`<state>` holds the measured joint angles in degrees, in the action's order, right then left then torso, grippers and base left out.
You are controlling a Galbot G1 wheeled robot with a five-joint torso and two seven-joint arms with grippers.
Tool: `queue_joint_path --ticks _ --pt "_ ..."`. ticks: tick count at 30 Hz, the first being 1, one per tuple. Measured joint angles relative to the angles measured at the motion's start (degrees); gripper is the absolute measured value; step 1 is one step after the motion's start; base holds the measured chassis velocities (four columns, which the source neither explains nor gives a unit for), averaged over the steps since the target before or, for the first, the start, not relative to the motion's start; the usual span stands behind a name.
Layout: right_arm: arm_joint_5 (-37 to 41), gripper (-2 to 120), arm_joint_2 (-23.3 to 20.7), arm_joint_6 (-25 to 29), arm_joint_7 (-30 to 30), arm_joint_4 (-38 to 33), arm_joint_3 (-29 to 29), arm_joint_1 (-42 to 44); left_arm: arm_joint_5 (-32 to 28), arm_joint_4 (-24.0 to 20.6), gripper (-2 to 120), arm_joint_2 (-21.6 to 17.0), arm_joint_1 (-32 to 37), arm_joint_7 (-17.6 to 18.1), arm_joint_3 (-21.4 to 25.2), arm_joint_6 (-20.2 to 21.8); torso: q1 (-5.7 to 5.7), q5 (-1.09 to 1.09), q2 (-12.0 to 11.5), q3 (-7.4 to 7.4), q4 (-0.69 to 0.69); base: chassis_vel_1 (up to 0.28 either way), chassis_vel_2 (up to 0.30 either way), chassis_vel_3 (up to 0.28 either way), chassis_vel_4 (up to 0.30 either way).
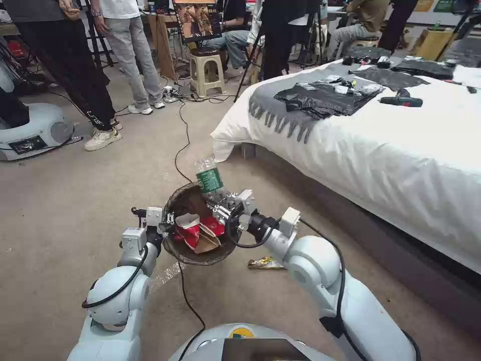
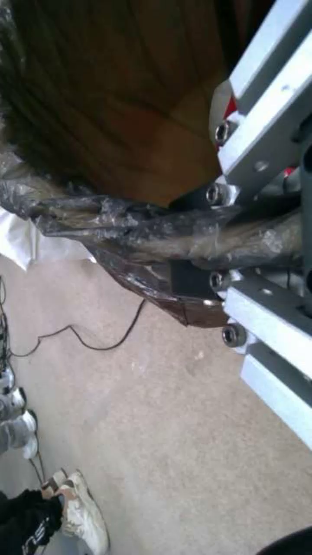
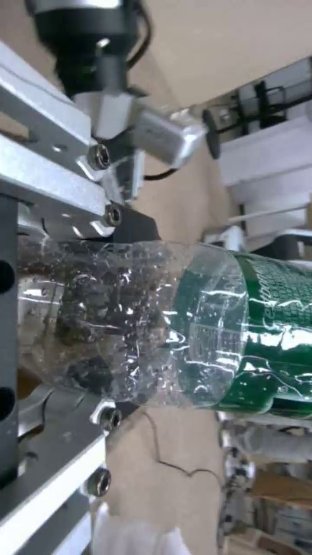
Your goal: Pick up the trash bin, then pick up the garbage from the floor and place it into the trash bin.
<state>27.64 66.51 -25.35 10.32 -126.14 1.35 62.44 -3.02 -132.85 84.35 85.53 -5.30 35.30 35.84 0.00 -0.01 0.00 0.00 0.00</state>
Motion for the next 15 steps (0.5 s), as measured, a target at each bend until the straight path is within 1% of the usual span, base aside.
queue_joint_path --ticks 5,10,11,12,13,14,15 --pt "-0.35 32 -0.2 -0.69 -2.4 1.54 -1.86 0.28 0.0 0.13 2 0.01 -0.07 0.11 0.15 0.23 0.0 0.0 0.0 0.0 -0.01 0.0 0.0 0.0 0.0" --pt "-1.7 32 1.38 -1.38 -4.99 2.54 -3.59 1.12 0.01 0.2 2 0.11 -0.09 0.14 0.14 0.37 0.0 0.0 0.0 0.0 0.0 0.0 0.0 0.0 0.0" --pt "-1.91 35 1.5 -1.62 -5.55 2.54 -3.91 1.24 0.02 0.21 2 0.13 -0.09 0.14 0.1 0.39 0.0 0.0 0.0 0.0 0.0 0.0 0.0 0.0 0.0" --pt "-2.06 40 1.55 -1.77 -6.03 2.57 -4.21 1.33 0.04 0.19 2 0.15 -0.1 0.15 0.04 0.4 0.0 0.0 0.0 0.0 0.0 0.0 0.0 0.0 0.0" --pt "-2.06 40 1.55 -1.77 -6.03 2.57 -4.21 1.33 0.04 0.19 2 0.15 -0.1 0.15 0.04 0.4 0.0 0.0 0.0 0.0 0.0 0.0 0.0 0.0 0.0" --pt "-2.3 45 1.6 -1.88 -6.48 2.66 -4.5 1.39 0.06 0.14 2 0.17 -0.1 0.14 -0.02 0.42 0.0 0.0 0.0 0.0 -0.01 0.0 0.0 0.0 0.0" --pt "-2.53 47 1.65 -1.92 -6.74 2.78 -4.71 1.43 0.08 0.1 2 0.19 -0.1 0.14 -0.08 0.43 0.0 0.0 0.0 0.0 -0.01 0.0 0.0 0.0 0.0"
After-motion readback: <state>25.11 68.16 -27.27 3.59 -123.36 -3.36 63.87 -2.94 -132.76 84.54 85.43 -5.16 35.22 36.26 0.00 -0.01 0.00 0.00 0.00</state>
